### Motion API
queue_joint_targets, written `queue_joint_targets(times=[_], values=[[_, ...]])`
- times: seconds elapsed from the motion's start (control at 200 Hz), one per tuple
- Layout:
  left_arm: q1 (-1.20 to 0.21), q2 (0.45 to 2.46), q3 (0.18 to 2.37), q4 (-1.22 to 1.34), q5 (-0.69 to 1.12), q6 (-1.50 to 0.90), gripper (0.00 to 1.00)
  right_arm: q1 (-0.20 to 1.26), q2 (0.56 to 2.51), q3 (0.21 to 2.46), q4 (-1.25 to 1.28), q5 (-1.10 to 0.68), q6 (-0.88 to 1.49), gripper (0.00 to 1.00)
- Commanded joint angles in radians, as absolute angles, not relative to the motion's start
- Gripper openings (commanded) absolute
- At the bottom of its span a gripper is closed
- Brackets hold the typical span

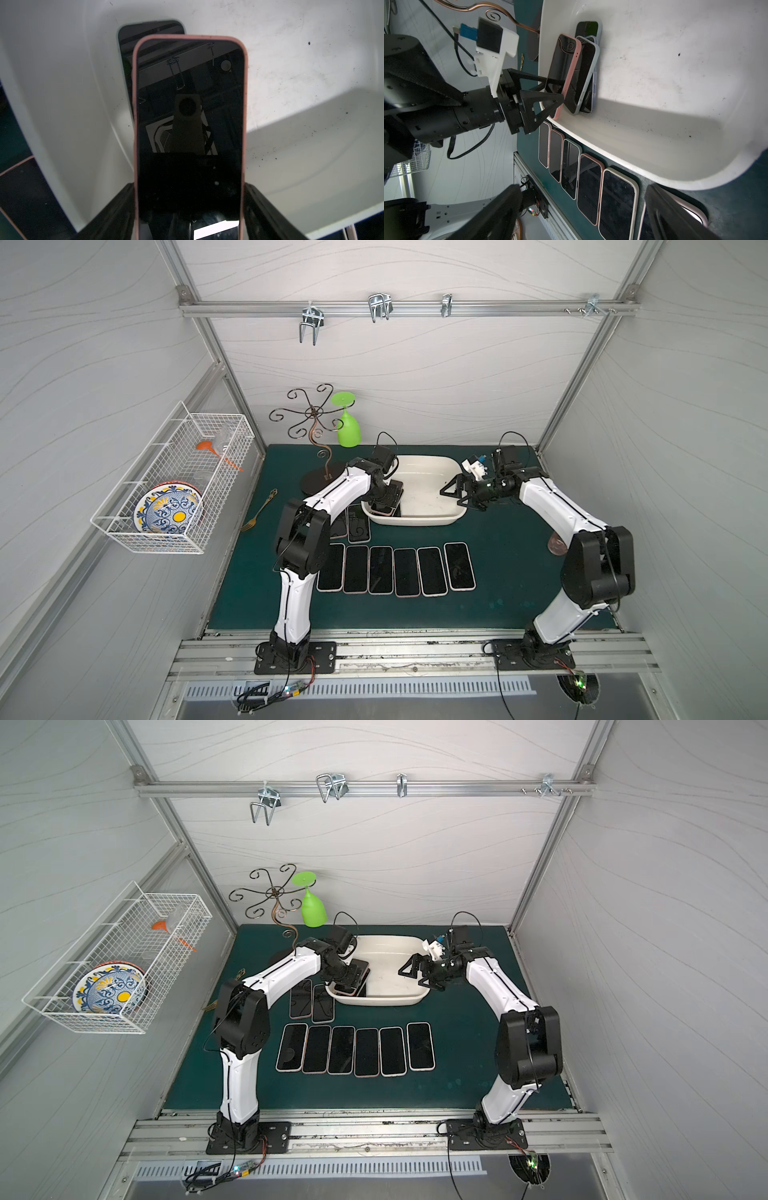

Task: Take the phone out of the storage box
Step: Pick up the phone from the storage box.

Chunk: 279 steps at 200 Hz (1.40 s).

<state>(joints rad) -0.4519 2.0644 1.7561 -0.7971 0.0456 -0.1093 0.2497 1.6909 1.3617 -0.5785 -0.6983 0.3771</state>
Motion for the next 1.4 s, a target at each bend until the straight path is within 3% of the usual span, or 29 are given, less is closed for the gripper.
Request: queue_joint_targets(times=[0.0, 0.345, 0.645, 1.036, 1.131, 1.271, 1.391], values=[[-0.446, 1.983, 1.772, -0.748, 0.078, -0.126, 0.27, 0.278, 1.757, 1.383, -0.444, -0.768, 0.493, 0.99], [-0.446, 1.931, 1.731, -0.729, 0.13, -0.167, 0.25, 0.38, 1.978, 1.479, -0.178, -0.77, 0.819, 0.99], [-0.446, 1.907, 1.717, -0.715, 0.162, -0.194, 0.24, 0.455, 2.101, 1.655, -0.225, -0.746, 0.844, 0.95], [-0.445, 1.873, 1.685, -0.688, 0.189, -0.224, 0.22, 0.516, 2.17, 1.726, -0.272, -0.738, 0.858, 0.82], [-0.446, 1.868, 1.682, -0.683, 0.193, -0.229, 0.22, 0.525, 2.163, 1.724, -0.268, -0.742, 0.858, 0.69], [-0.449, 1.863, 1.679, -0.678, 0.201, -0.238, 0.22, 0.525, 2.141, 1.717, -0.272, -0.747, 0.854, 0.37], [-0.451, 1.851, 1.674, -0.672, 0.209, -0.247, 0.22, 0.523, 2.115, 1.709, -0.295, -0.747, 0.837, 0.24]])
